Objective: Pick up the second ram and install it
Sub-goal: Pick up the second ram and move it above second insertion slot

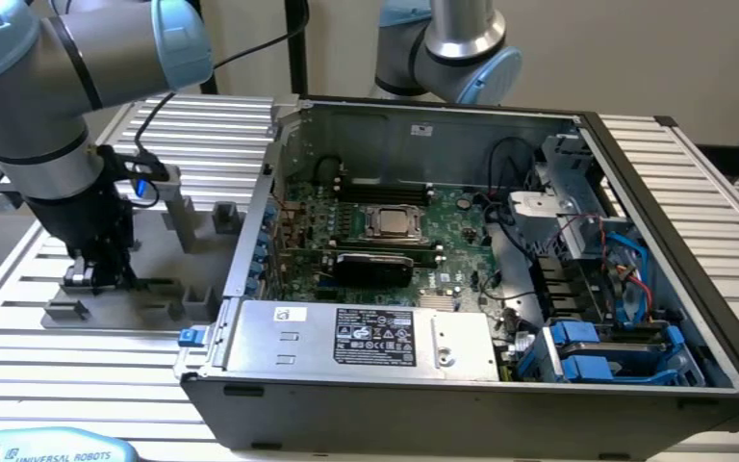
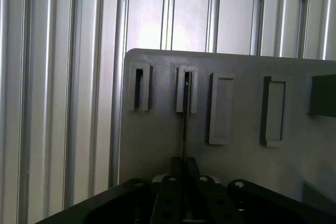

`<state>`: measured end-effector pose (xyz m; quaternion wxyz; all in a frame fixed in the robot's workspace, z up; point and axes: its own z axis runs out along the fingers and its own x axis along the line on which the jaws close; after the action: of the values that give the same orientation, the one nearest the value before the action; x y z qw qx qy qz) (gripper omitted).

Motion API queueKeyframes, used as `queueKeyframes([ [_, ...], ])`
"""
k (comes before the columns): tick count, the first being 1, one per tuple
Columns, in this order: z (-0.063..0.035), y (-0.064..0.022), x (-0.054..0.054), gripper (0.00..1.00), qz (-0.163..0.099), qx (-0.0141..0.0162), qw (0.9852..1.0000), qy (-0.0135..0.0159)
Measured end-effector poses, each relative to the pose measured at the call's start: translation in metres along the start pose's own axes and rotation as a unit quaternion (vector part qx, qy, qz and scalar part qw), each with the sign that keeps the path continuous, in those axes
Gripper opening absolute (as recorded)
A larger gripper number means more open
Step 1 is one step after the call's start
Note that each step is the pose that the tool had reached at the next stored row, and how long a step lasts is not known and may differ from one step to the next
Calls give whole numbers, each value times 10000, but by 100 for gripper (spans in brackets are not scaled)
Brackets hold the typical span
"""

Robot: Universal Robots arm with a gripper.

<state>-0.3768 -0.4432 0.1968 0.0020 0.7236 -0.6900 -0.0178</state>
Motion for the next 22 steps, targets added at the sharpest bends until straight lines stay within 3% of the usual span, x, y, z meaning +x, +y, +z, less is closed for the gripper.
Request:
queueKeyframes([
  [8,0,0,0,13,6,0,10000,2],
  [11,1,0,0,13,18,0,10000,22],
  [15,0,0,1,13,27,-3,10000,72],
  [22,0,0,0,13,64,-2,10000,73],
])
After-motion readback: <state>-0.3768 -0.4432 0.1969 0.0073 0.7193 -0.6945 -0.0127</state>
